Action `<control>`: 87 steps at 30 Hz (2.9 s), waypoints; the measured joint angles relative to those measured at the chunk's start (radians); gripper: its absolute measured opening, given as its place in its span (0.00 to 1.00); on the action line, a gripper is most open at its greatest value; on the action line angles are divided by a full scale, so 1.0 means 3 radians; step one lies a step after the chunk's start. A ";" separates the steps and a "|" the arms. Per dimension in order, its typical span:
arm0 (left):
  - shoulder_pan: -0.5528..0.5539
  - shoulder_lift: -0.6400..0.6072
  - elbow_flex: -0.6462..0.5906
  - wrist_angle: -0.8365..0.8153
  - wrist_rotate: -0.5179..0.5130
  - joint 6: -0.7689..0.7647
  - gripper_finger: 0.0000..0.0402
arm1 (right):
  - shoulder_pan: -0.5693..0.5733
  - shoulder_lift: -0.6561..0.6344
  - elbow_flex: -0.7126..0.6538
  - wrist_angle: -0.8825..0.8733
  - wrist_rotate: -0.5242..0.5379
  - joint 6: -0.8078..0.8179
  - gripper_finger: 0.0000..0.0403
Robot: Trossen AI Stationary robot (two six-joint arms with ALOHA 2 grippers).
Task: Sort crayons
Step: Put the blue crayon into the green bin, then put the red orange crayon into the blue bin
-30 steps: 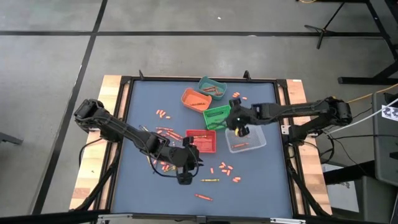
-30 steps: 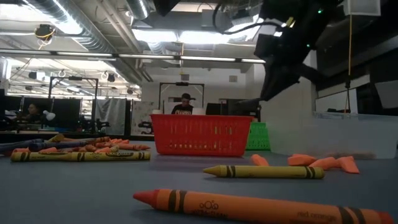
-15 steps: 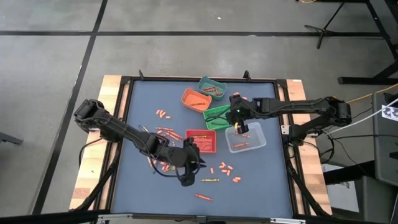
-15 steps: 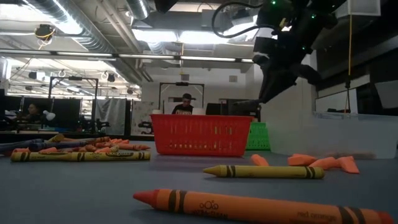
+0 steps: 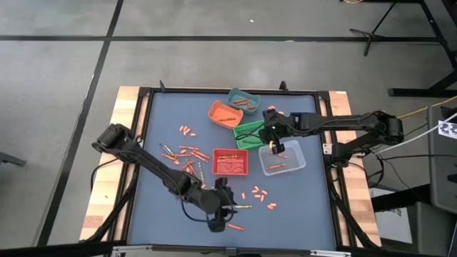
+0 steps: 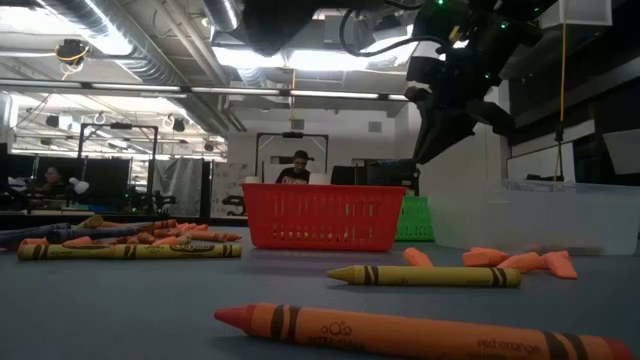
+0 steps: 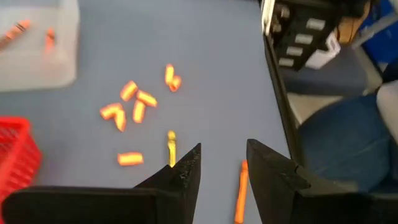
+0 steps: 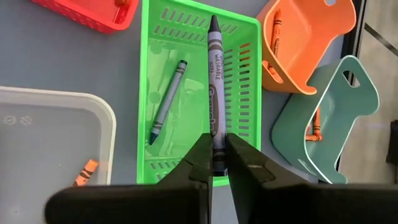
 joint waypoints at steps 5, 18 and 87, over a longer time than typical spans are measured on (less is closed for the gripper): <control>-0.0085 0.0221 0.0000 0.0006 -0.0001 0.0008 0.28 | 0.0000 0.0000 0.0000 0.0000 0.0000 0.0020 0.17; -0.0264 0.0646 0.0000 0.0095 0.0102 0.0006 0.28 | 0.0000 0.0000 0.0000 0.0004 0.0000 0.0084 0.44; 0.0363 0.0370 -0.0008 0.0173 0.0138 0.0265 0.03 | 0.0001 -0.1112 -0.0003 -0.0611 -0.0910 0.1137 0.45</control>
